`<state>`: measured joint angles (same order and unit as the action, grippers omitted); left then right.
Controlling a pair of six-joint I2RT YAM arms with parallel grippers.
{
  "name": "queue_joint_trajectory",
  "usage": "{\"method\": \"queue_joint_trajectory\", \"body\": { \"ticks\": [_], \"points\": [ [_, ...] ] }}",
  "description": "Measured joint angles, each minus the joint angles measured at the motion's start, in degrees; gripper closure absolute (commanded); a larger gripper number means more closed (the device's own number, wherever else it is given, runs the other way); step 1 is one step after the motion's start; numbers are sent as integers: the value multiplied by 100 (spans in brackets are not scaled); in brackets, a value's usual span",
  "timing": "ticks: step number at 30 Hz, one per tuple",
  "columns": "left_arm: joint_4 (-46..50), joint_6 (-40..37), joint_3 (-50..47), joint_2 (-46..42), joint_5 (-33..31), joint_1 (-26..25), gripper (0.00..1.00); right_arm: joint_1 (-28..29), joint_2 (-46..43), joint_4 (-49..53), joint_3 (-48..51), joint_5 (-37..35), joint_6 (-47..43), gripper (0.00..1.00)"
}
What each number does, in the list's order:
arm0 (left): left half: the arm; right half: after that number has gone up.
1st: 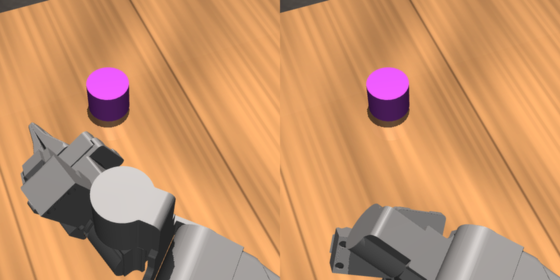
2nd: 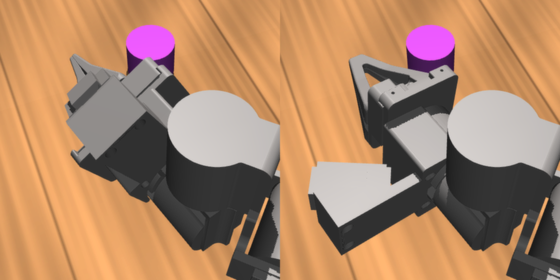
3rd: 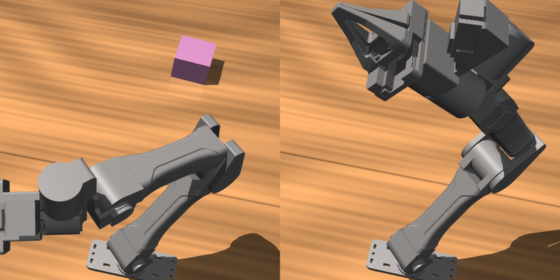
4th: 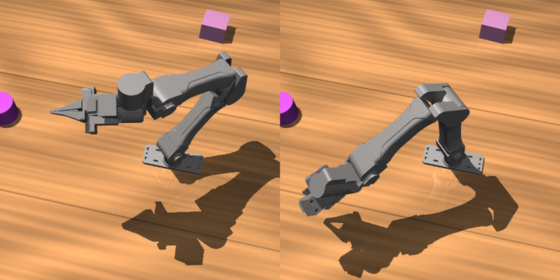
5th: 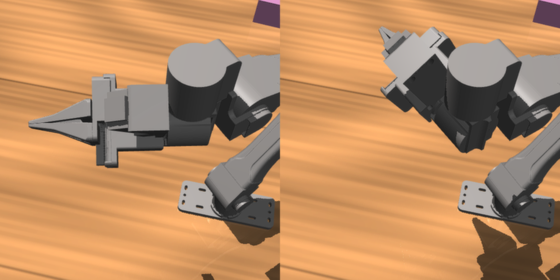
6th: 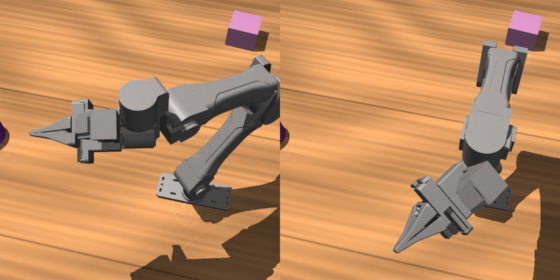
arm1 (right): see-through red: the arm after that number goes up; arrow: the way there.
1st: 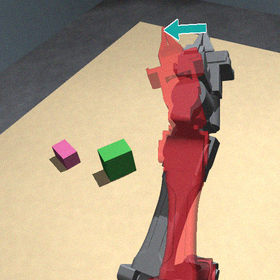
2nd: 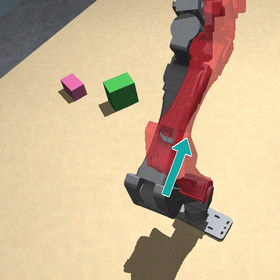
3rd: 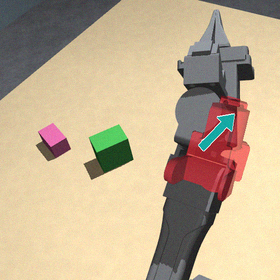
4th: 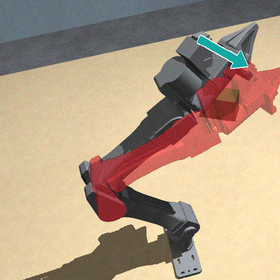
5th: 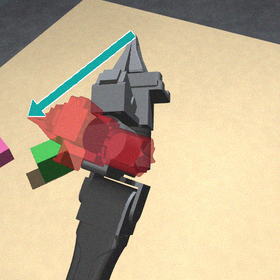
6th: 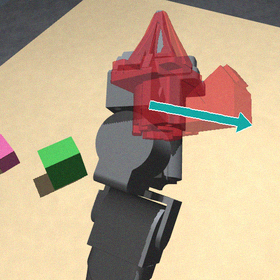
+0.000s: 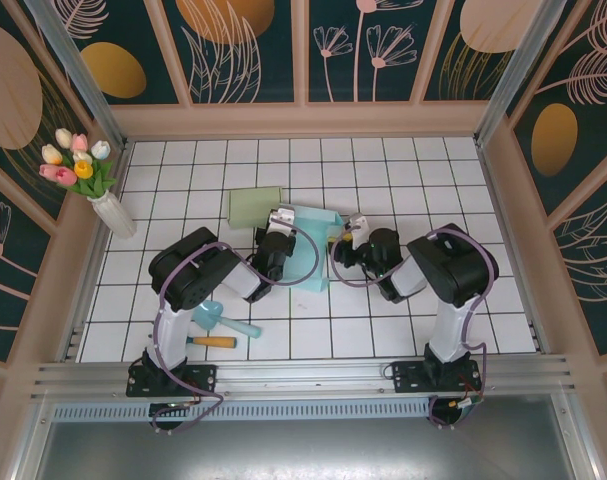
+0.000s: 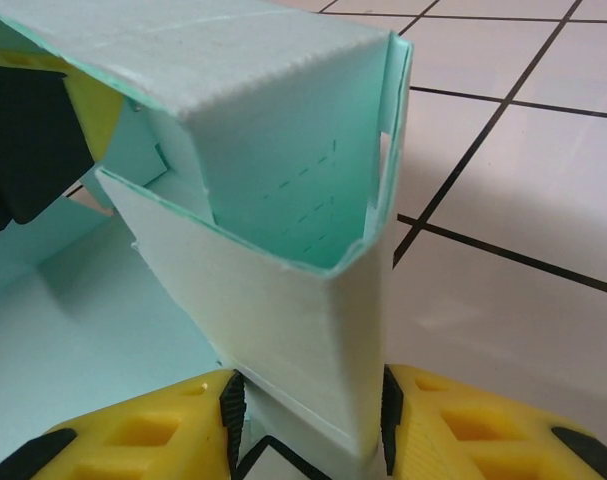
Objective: Fold the paper box
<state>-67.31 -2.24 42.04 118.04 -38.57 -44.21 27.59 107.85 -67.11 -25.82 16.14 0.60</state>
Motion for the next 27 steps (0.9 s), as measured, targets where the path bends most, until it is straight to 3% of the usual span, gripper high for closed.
{"method": "queue_joint_trajectory", "body": {
  "ticks": [6,19,27],
  "points": [
    [-22,-17,-4,0,-7,2,89,55,79,2,-85,24,127,75],
    [-17,-31,-2,0,-11,2,89,184,63,122,-170,-236,374,68],
    [55,-22,52,0,-170,7,89,625,70,262,-350,-1305,743,67]
  ]
}}
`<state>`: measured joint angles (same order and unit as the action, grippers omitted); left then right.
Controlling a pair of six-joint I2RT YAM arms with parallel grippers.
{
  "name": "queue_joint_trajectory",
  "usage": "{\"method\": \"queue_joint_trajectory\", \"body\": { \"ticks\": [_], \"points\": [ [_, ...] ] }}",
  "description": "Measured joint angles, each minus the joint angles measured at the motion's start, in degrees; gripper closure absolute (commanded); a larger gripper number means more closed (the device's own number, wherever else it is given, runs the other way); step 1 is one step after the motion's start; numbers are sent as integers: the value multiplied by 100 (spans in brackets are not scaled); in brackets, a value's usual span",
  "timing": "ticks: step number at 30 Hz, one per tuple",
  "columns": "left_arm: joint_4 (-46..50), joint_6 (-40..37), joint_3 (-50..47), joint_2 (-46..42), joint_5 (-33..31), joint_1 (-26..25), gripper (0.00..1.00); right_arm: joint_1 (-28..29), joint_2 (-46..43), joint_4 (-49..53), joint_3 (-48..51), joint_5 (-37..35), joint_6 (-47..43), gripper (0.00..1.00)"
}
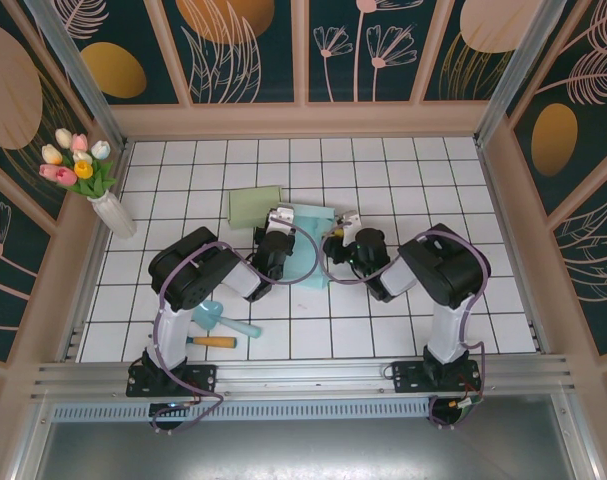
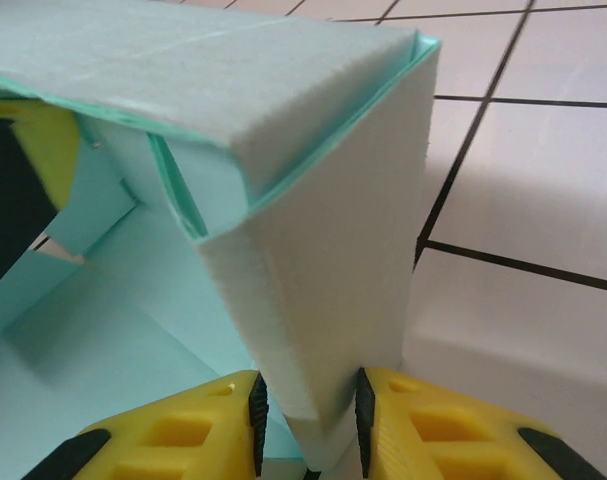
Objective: Fold the paper box
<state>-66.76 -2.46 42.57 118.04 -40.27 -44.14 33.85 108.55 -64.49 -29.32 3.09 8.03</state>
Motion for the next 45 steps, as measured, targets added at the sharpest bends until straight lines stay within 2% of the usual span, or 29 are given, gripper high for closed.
{"method": "queue_joint_trajectory", "body": {
  "ticks": [8,14,20,27,35,40,42,45],
  "points": [
    [109,42,57,0,-39,-7,89,273,101,-105,-160,-1239,356,71],
    [144,59,105,7,70,-46,89,330,103,-125,-260,-1882,595,72],
    [258,125,225,44,76,-57,89,400,133,-31,-433,-2542,741,78],
    [592,299,516,105,-33,-109,88,599,210,839,-962,-3788,1110,79],
    [984,492,907,212,-118,-229,88,717,208,2138,-1473,-4922,2251,79],
    [1110,584,1008,245,-120,-238,88,750,197,3045,-1849,-5219,2914,78],
    [1137,625,1016,247,-118,-238,88,752,186,3390,-1993,-5270,3165,74],
    [1172,667,1016,251,-142,-238,88,730,138,3250,-1878,-5071,3095,69]
  ]
}}
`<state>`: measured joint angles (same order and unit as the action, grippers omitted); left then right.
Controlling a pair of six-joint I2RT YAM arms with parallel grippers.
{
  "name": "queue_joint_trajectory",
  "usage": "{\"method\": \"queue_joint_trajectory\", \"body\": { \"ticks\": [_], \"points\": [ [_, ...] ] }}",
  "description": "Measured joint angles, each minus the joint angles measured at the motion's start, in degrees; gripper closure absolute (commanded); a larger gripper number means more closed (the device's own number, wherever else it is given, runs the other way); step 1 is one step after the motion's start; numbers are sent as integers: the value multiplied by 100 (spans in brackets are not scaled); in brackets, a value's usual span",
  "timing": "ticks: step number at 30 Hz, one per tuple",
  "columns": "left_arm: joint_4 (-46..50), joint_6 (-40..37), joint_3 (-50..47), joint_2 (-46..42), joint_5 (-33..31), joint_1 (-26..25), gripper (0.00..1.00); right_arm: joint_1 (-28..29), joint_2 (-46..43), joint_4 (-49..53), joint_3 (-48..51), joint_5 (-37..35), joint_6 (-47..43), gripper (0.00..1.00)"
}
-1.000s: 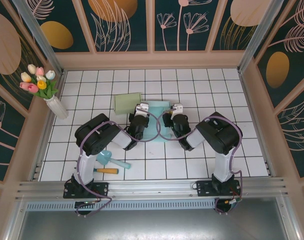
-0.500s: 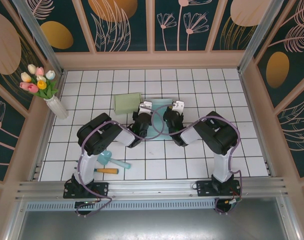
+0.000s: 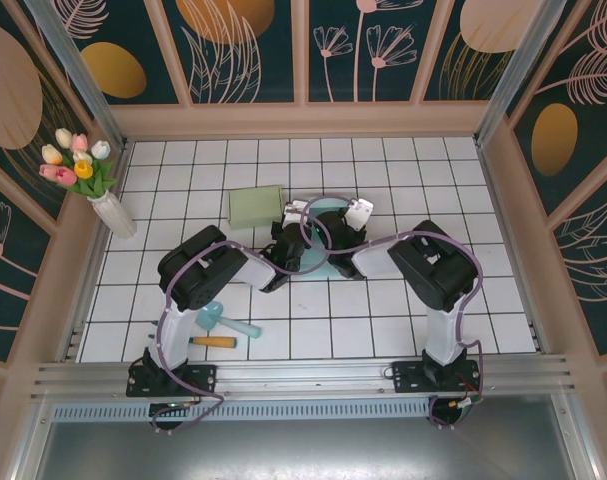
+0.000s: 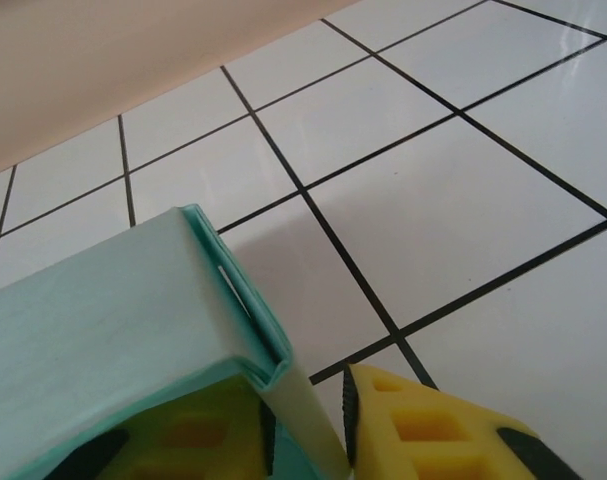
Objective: Fold the paper box
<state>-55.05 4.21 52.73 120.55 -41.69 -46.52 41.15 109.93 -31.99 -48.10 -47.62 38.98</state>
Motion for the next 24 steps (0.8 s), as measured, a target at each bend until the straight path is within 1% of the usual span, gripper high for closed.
{"method": "queue_joint_trajectory", "body": {
  "ticks": [2,5,8,10,16,19,21,23,24],
  "points": [
    [24,20,0,15,-57,0,88,-138,-118,-560,402,564,-243,66],
    [24,46,0,26,-83,0,88,-376,-212,-1126,796,1381,-509,62],
    [57,63,0,26,-223,9,88,-520,-212,-1329,866,1947,-837,55],
    [90,63,0,26,-328,35,88,-584,-210,-1399,876,2253,-1049,53],
    [129,63,-2,26,-466,81,88,-702,-146,-1526,887,2876,-1493,54],
    [127,63,-4,26,-487,81,88,-820,-22,-1585,885,3119,-1587,55],
    [127,63,-4,26,-490,76,88,-839,39,-1624,881,3167,-1613,59],
    [127,63,-4,26,-487,76,88,-835,94,-1644,820,3141,-1609,66],
    [125,63,-4,26,-481,76,88,-831,133,-1631,754,3101,-1596,72]
  ]
}}
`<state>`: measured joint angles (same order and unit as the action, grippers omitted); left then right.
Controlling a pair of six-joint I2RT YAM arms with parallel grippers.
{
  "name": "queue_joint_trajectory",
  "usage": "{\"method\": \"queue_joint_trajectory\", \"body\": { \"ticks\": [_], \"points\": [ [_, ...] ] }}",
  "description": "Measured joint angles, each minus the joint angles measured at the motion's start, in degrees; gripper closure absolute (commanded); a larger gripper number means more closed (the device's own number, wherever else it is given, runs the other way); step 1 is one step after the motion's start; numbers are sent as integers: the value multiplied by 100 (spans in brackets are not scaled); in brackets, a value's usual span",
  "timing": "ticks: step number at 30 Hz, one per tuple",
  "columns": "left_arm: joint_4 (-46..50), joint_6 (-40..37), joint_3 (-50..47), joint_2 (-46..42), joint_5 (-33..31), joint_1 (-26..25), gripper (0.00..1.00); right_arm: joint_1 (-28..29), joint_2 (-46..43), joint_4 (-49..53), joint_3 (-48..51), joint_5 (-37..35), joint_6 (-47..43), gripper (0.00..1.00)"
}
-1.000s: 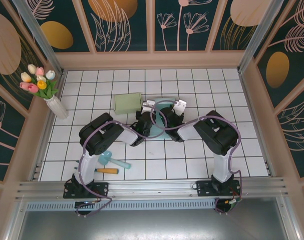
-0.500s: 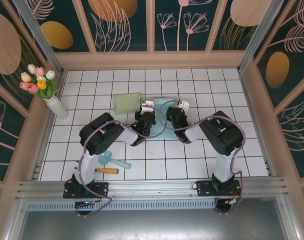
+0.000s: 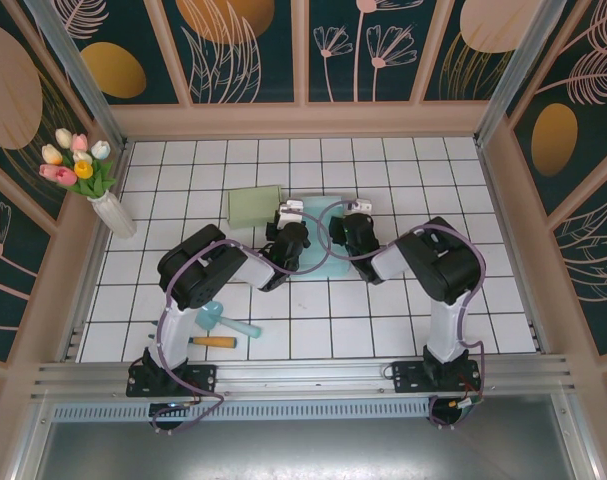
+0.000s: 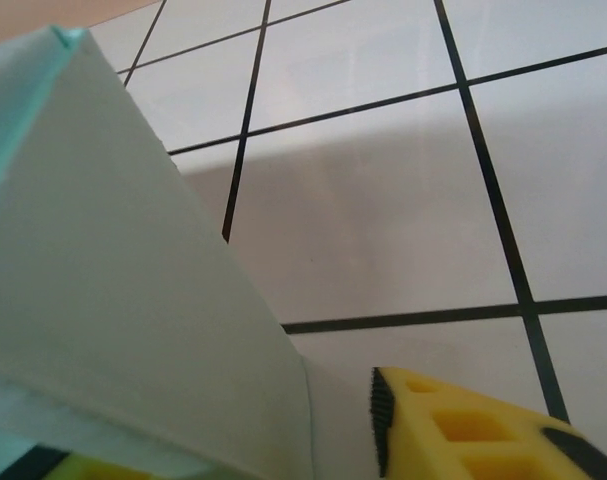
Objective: Fold the paper box
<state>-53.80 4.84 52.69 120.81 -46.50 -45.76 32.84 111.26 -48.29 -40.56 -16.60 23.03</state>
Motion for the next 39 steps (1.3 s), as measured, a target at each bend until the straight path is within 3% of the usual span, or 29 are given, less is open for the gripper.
{"method": "queue_joint_trajectory", "body": {
  "ticks": [3,8,12,18,21,26,32,39],
  "points": [
    [-33,-7,28,0,9,4,88,50,44,98,-188,-144,42,89],
    [-24,-52,122,2,13,2,88,210,42,516,-389,-673,304,93],
    [-13,-70,149,22,15,0,88,291,37,627,-431,-925,420,87],
    [55,-17,153,85,-7,-11,88,184,-87,177,2,-577,391,59],
    [68,13,153,94,-13,-13,88,111,-278,33,352,-313,343,54],
    [118,61,153,96,-107,-9,88,101,-964,42,968,-76,278,51],
    [195,70,214,107,-184,-4,89,111,-2479,321,1687,-83,302,50],
    [286,79,273,118,-205,-2,89,138,-3740,745,1932,-262,238,50]
  ]
}}
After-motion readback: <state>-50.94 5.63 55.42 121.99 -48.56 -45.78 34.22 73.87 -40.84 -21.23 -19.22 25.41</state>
